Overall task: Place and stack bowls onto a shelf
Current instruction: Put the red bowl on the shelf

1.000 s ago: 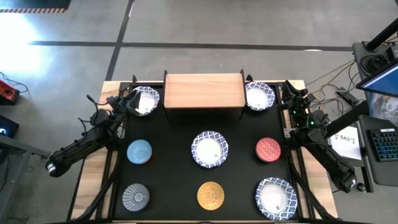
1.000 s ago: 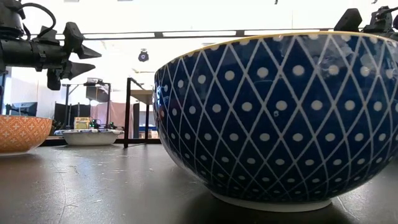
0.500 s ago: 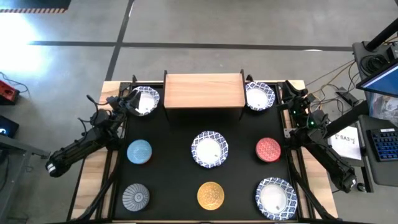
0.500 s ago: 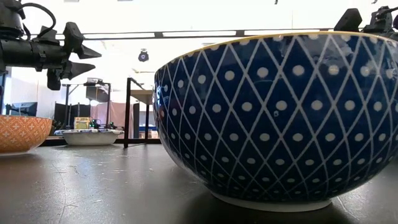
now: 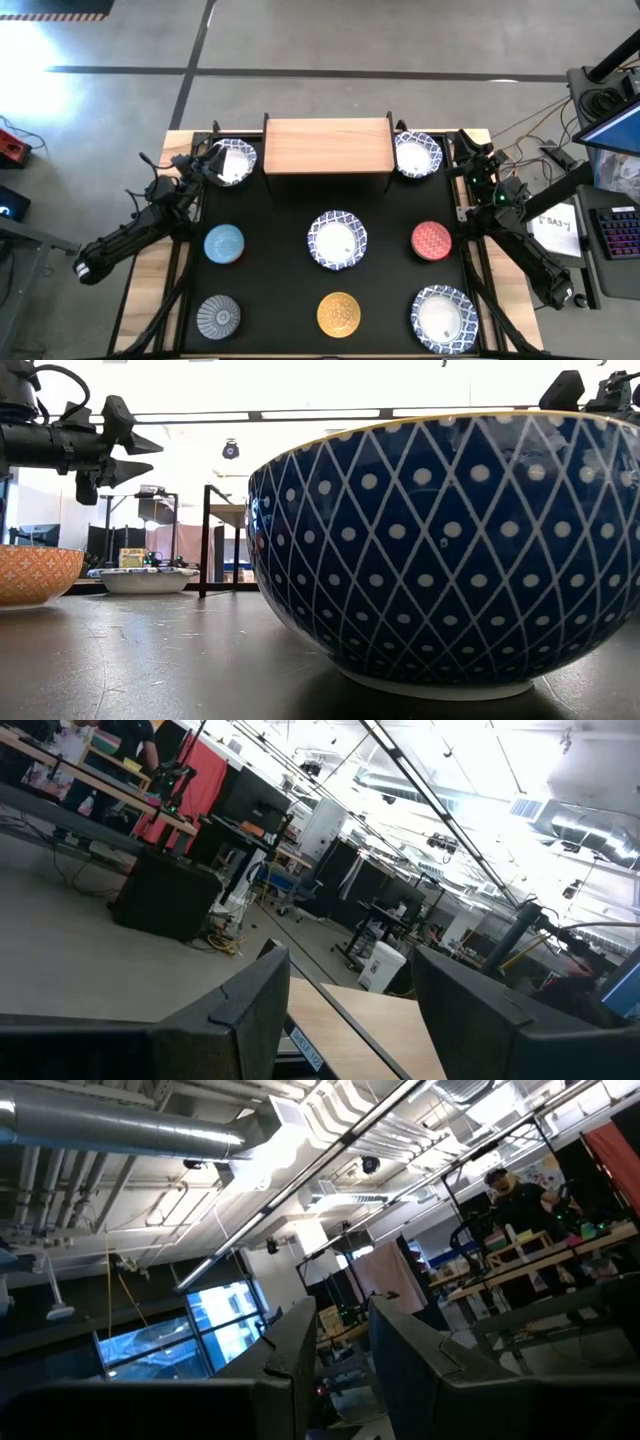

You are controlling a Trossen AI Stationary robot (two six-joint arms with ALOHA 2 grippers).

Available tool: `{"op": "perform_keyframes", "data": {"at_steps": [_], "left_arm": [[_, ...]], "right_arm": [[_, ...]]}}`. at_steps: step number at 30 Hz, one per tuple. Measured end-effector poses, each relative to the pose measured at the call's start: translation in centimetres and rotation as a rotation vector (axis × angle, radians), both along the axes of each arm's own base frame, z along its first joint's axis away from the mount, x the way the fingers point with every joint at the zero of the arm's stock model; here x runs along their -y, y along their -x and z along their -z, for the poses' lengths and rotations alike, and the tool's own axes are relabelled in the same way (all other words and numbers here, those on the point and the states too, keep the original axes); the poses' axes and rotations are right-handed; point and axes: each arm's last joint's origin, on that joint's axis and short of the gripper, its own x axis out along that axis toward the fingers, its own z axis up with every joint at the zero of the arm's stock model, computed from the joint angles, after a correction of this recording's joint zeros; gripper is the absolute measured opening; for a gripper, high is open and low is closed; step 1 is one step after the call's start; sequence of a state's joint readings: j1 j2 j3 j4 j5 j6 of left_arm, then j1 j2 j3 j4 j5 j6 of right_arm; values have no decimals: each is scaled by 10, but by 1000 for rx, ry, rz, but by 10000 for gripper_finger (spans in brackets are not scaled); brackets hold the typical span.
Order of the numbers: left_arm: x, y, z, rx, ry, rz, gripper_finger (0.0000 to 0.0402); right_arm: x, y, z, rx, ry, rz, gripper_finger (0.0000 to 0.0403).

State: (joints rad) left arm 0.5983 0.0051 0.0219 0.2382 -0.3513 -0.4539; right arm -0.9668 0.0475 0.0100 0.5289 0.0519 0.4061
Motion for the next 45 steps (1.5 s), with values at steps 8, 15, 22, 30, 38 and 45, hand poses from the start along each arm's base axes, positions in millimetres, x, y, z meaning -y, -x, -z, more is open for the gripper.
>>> {"op": "perform_keyframes", "data": {"at_steps": [8,15,22,30,38,45], "left_arm": [[0,0,0,0,0,0,195],[0,0,0,0,0,0,195],[0,0,0,0,0,0,195],[0,0,0,0,0,0,195],[0,0,0,0,0,0,195],[0,0,0,0,0,0,195]], "right_arm": [[0,0,1,66,-52,-53,86],[4,-3,6,42,-185,-71,86],[7,-5,-5,-143,-279,-22,86],[5,-5,-24,-358,-609,-40,86],[7,-9,-58,-475,-803,-121,86],[23,-20,-60,-612,-1032,-133,86]]}}
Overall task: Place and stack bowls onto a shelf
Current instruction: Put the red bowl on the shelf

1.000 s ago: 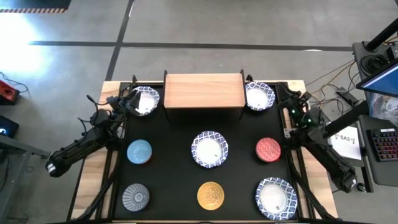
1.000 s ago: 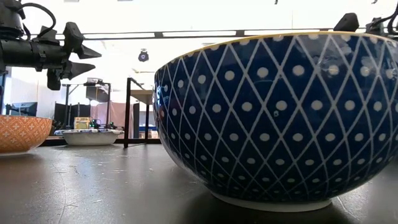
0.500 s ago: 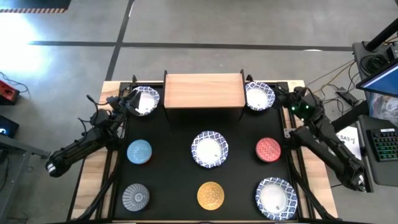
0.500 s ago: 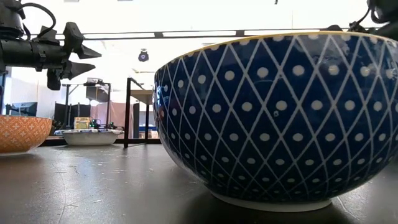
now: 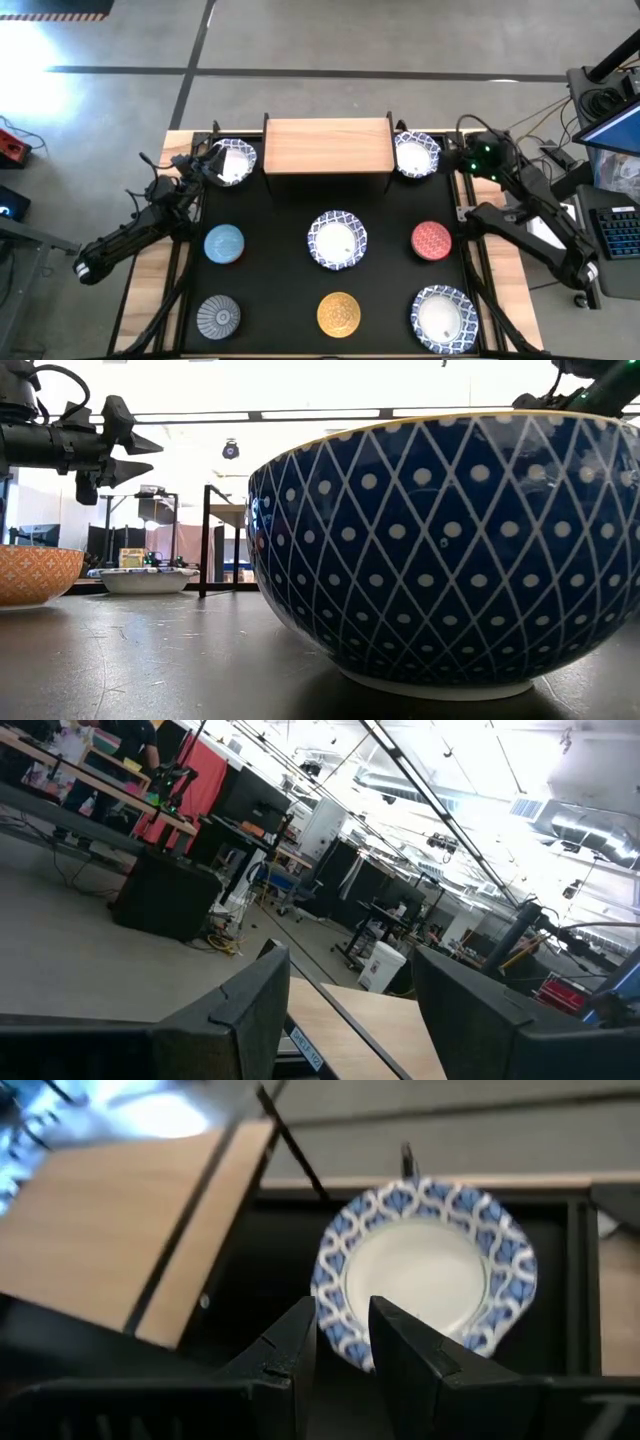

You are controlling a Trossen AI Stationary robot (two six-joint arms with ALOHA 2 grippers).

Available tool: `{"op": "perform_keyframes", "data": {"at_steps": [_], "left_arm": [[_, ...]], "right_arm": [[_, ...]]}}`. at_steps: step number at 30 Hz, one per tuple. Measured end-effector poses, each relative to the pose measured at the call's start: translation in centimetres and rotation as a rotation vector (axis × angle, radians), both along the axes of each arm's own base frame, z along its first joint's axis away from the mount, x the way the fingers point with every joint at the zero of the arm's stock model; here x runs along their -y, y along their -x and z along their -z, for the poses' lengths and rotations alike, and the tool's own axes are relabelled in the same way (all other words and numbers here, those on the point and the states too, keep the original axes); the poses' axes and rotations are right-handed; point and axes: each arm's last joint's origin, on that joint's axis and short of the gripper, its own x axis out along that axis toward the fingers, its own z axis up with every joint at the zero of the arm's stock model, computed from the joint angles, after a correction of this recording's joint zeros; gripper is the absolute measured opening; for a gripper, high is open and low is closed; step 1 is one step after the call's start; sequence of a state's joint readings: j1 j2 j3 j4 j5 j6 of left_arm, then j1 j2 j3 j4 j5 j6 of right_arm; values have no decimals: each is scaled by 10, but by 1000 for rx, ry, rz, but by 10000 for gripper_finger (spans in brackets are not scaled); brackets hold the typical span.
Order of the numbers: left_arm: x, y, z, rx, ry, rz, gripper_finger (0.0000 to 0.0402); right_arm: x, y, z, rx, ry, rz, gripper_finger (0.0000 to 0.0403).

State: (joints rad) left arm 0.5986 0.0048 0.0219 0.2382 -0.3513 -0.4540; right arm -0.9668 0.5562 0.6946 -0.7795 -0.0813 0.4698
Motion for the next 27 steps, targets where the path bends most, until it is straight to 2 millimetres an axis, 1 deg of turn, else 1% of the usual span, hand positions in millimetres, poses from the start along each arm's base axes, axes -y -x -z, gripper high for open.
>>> {"op": "perform_keyframes", "data": {"at_steps": [2,7,10,18,27], "left_arm": [[0,0,0,0,0,0,195],[0,0,0,0,0,0,195],[0,0,0,0,0,0,195],[0,0,0,-1,0,0,195],[0,0,0,0,0,0,195]], "right_arm": [[3,-4,3,-3,-53,-37,86],[5,-10,8,46,-156,-148,86],[4,-12,9,51,-183,-178,86],[-3,-27,12,36,-217,-288,86],[-12,-49,21,7,-338,-345,86]]}}
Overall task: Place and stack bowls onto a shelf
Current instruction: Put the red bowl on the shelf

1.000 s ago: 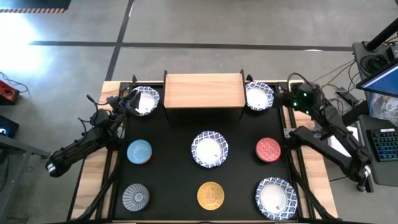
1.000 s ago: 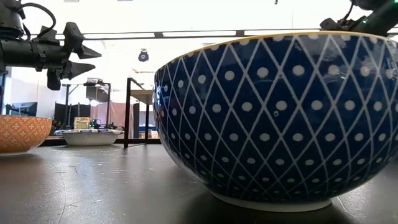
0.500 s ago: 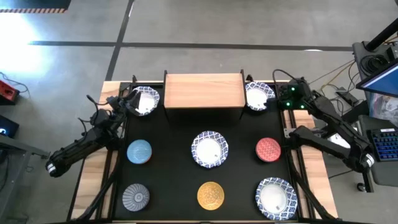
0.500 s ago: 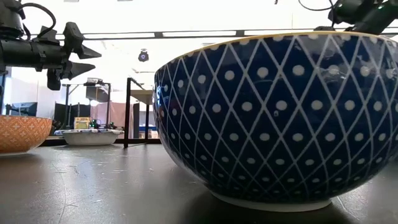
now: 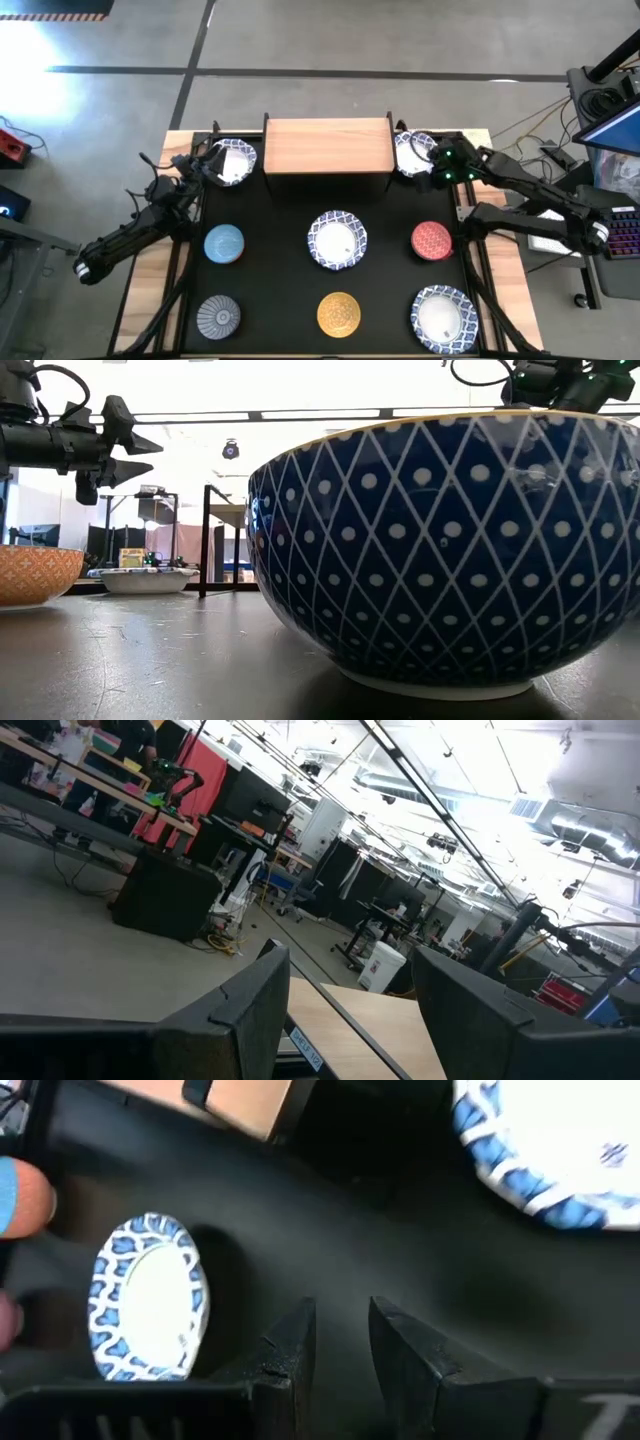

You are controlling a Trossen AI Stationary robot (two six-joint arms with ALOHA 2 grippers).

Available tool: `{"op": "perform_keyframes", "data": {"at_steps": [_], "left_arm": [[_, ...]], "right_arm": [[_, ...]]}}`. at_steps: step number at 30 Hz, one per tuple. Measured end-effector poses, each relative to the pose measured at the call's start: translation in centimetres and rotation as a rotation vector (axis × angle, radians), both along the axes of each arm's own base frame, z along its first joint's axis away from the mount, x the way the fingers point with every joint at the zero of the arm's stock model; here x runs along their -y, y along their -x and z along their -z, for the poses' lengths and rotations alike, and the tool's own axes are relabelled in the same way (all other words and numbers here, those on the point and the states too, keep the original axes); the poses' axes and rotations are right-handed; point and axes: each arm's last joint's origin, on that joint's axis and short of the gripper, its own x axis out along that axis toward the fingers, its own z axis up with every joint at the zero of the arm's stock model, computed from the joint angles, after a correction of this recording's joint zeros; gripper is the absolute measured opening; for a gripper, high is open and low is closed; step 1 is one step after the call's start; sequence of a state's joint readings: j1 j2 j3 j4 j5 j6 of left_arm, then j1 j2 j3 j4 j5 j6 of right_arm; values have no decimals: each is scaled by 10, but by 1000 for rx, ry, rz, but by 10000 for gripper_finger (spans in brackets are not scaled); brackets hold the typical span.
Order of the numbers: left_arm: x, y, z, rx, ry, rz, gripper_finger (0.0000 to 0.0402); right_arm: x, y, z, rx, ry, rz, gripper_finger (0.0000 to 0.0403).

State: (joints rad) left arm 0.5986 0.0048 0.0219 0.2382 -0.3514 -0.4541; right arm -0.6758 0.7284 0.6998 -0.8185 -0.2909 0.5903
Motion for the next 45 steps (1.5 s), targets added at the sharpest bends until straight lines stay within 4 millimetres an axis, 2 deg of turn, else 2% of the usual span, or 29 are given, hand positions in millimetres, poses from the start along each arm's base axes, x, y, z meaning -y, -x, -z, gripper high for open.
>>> {"op": "perform_keyframes", "data": {"at_steps": [9,19,33,37,45], "left_arm": [[0,0,0,0,0,0,195],[0,0,0,0,0,0,195],[0,0,0,-1,0,0,195],[0,0,0,-1,0,0,195],[0,0,0,0,0,0,195]], "right_arm": [[-22,-15,13,-117,-191,-33,86],[-54,-27,15,-171,-346,1,83],[-101,-57,39,-356,-403,-32,62],[-111,-62,45,-411,-398,-58,69],[-118,-80,39,-424,-367,-102,98]]}}
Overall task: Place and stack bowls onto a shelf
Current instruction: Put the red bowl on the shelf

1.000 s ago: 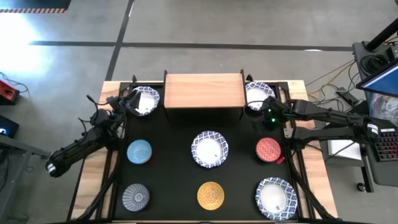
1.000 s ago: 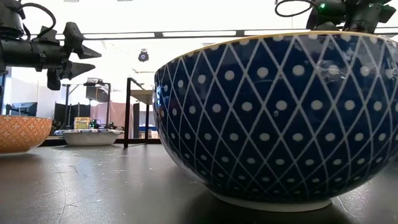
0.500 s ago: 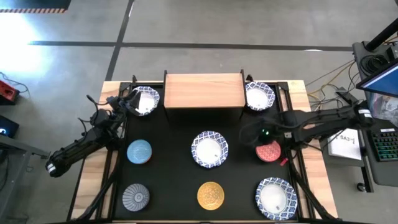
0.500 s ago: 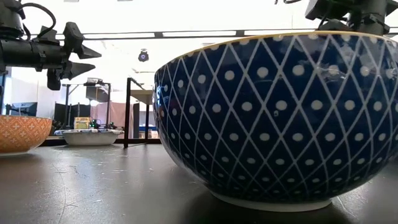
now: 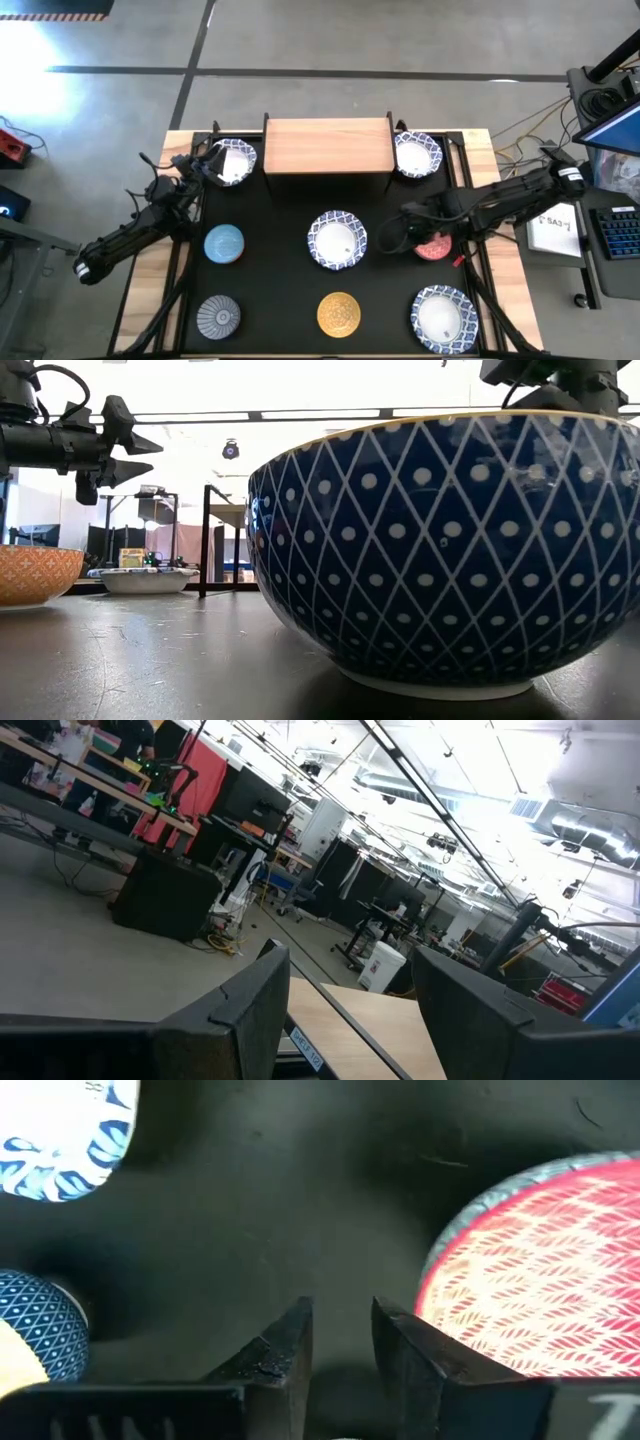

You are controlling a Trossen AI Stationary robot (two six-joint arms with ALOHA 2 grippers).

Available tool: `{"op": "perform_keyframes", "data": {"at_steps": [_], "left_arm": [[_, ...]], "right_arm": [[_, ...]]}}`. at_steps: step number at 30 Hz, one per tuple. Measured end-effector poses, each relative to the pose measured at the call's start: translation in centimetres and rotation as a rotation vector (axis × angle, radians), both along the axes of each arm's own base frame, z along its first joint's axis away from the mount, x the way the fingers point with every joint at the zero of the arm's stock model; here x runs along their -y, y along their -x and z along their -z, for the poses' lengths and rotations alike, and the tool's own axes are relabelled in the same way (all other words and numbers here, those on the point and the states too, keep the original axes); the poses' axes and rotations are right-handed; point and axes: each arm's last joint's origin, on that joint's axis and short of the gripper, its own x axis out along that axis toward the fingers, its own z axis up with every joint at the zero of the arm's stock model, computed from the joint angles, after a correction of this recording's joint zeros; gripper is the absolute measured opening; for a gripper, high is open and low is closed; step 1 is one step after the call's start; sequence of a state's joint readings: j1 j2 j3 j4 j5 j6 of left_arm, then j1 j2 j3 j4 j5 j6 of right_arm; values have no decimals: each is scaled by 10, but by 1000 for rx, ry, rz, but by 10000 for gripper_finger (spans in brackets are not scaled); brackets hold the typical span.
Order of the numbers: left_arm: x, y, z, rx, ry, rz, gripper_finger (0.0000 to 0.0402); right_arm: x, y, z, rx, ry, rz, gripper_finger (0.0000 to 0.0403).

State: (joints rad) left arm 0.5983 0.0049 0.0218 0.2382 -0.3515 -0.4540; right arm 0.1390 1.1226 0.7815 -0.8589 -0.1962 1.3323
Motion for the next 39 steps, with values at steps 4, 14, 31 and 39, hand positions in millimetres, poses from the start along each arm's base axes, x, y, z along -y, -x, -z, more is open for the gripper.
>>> {"op": "perform_keyframes", "data": {"at_steps": [4,14,31,39], "left_arm": [[0,0,0,0,0,0,195],[0,0,0,0,0,0,195],[0,0,0,-1,1,0,195],[0,0,0,-1,1,0,195]], "right_arm": [[0,-5,2,-30,23,-4,111],[2,0,-6,-256,113,-40,118],[-19,-16,16,-348,138,-131,123],[-22,-16,17,-348,140,-139,123]]}}
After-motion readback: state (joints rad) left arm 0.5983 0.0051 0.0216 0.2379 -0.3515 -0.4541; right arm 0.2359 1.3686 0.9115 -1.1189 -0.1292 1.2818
